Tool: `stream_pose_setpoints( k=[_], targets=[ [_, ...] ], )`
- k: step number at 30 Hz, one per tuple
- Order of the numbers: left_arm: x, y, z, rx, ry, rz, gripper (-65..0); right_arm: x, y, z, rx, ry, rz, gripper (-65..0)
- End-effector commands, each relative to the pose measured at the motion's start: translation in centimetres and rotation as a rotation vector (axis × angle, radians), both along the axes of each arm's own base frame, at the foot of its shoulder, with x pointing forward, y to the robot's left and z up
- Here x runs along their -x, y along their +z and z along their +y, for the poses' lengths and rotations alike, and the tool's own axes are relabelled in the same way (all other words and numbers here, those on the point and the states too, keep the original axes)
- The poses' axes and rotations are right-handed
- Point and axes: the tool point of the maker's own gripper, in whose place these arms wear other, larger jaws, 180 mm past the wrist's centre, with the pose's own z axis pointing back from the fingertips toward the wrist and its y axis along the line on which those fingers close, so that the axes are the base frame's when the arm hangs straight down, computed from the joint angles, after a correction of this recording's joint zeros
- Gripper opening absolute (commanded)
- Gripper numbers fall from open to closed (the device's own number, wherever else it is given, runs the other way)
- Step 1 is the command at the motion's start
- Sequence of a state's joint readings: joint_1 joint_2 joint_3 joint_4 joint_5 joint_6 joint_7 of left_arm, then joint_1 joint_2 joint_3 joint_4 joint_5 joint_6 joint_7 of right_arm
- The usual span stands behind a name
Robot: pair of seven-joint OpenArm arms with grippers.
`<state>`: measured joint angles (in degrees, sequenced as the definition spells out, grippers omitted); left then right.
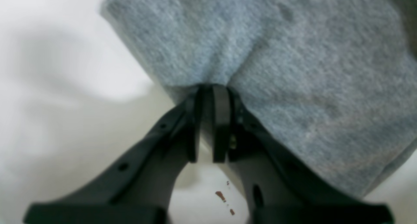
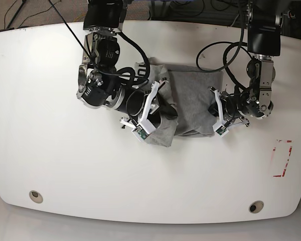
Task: Layout the t-shirt on the table in an organized manner, then fold the t-shirt properly
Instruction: 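Fold the held shirt end over the middle with the right gripper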
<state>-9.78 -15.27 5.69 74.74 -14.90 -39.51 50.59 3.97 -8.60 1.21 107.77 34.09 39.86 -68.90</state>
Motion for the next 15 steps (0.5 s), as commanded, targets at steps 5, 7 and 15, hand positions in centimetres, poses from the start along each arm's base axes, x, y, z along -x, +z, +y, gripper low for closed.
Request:
stream_pose_setpoints(
  k=[5, 7, 15],
  targets=[
    [3.5, -3.1, 1.8, -0.144, -0.033, 0.144, -59.4, -0.3, 2.0, 2.1, -0.131, 0.036, -0.034, -59.3],
    [3.5, -3.1, 1.8, -0.144, -0.033, 0.144, -59.4, -0.3, 1.9, 2.5, -0.142, 0.045, -0.030, -59.3],
    [3.5, -3.1, 1.8, -0.144, -0.033, 0.144, -59.2, 0.1, 2.5, 3.9, -0.183, 0.073, -0.048, -58.7]
  ],
)
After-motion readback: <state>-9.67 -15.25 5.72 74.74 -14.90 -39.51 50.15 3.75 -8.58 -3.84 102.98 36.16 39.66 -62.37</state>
